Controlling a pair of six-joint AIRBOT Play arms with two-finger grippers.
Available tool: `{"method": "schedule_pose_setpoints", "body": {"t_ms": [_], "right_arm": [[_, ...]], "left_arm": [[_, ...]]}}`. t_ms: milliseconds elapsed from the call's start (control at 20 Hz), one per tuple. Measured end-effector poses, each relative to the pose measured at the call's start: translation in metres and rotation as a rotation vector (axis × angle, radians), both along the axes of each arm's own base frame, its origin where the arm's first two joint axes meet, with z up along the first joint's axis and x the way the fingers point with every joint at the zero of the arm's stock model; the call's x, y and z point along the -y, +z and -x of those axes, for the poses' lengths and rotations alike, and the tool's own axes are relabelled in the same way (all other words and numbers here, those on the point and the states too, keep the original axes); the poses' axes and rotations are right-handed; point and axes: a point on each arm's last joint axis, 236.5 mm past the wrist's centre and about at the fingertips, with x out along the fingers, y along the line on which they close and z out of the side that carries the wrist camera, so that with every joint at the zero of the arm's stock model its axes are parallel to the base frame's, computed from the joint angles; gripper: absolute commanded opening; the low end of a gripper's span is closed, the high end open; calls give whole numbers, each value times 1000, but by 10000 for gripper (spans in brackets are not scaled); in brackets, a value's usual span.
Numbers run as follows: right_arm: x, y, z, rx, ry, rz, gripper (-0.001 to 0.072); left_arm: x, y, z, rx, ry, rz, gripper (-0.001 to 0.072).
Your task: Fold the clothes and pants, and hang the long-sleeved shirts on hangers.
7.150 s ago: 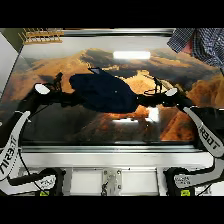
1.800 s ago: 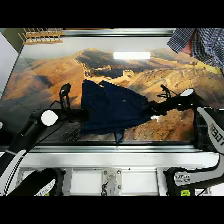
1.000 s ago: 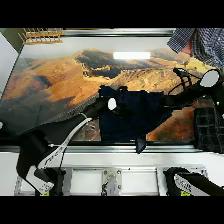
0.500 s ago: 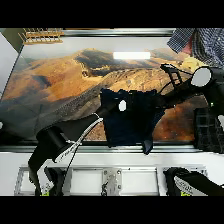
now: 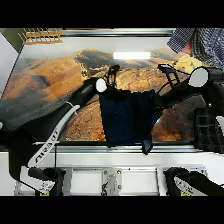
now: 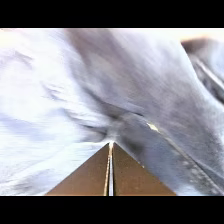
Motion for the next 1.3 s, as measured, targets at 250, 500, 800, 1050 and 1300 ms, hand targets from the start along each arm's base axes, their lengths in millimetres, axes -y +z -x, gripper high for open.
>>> {"method": "schedule_pose_setpoints", "body": {"t_ms": [250,500,800,1050,1300], "right_arm": [[-45,-2,4,48,127,-10,43],[-119,-34,22,42,325,-9,44],[-244,-96,67,122,623,-41,693],[-286,-80,82,250,688,-115,690],[-204,-49,14,300,469,-102,696]], "left_arm": [[-86,47,-35,79,114,-46,8],[-150,84,-47,122,213,-59,8],[-195,116,-46,164,280,-65,8],[-226,141,-41,205,331,-66,8],[-229,128,-14,187,325,-77,8]]}}
